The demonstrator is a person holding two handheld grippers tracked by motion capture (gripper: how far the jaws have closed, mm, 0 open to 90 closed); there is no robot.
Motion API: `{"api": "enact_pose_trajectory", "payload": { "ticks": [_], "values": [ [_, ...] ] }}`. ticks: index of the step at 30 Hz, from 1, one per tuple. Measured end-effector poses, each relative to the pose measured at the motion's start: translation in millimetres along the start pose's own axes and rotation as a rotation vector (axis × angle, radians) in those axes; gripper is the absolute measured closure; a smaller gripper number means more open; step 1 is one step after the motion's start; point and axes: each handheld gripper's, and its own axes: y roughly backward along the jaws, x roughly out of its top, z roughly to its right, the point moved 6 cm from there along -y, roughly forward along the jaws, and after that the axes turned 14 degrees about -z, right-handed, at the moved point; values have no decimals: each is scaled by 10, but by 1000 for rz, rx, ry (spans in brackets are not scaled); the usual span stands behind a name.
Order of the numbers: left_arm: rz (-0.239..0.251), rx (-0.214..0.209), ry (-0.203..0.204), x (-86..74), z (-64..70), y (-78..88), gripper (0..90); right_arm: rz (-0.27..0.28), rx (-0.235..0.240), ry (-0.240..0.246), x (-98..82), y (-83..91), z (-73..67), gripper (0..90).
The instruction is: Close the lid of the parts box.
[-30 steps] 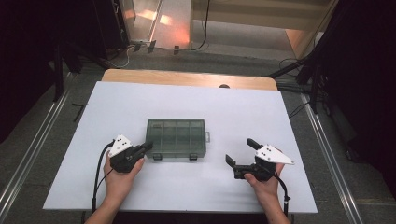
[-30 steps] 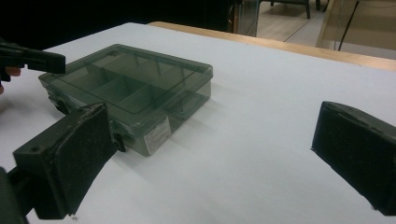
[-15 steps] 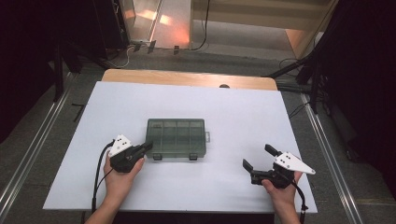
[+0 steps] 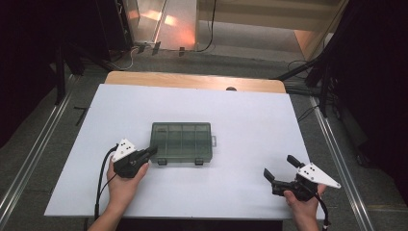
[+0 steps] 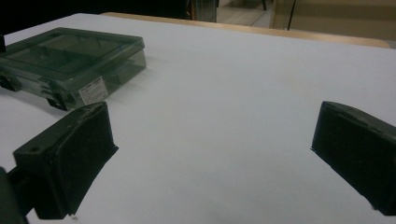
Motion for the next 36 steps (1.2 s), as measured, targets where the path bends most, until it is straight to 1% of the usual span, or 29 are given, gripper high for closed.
{"api": "enact_pose_trajectory", "payload": {
  "ticks": [8,12,13,15,18,21,23,24,25,26,27,28,29,32,36],
  "values": [
    [1,4,-6,-1,4,2,900,-11,-10,-20,-111,78,99,0],
    [2,7,-7,0,3,5,900,-13,-17,-32,-132,82,138,0],
    [3,12,-12,0,6,7,900,-14,-18,-31,-136,74,143,0],
    [6,36,-36,1,26,19,900,-18,-17,-36,-146,60,147,0],
    [11,35,-60,8,57,31,898,-18,-16,-33,-150,60,149,0],
    [16,3,-58,12,62,49,740,-18,-17,-37,-150,60,153,0],
    [28,-14,-63,17,66,83,669,-19,-17,-37,-153,55,152,0],
    [34,-18,-61,22,65,104,627,-21,-18,-37,-154,54,151,0],
    [40,-13,-63,25,60,126,584,-22,-19,-37,-154,53,151,0],
    [44,-11,-67,25,52,148,583,-22,-20,-37,-154,53,150,0],
    [53,-20,-64,26,45,169,583,-22,-21,-38,-154,53,151,0],
    [58,-35,-55,27,36,189,561,-21,-22,-38,-155,53,151,0],
    [58,-45,-47,24,26,204,528,-21,-22,-39,-154,55,151,0],
    [51,-47,-51,1,6,245,397,-20,-24,-39,-153,59,150,0],
    [53,-66,-52,-31,-2,313,241,-16,-23,-36,-149,63,151,0]
  ]
}}
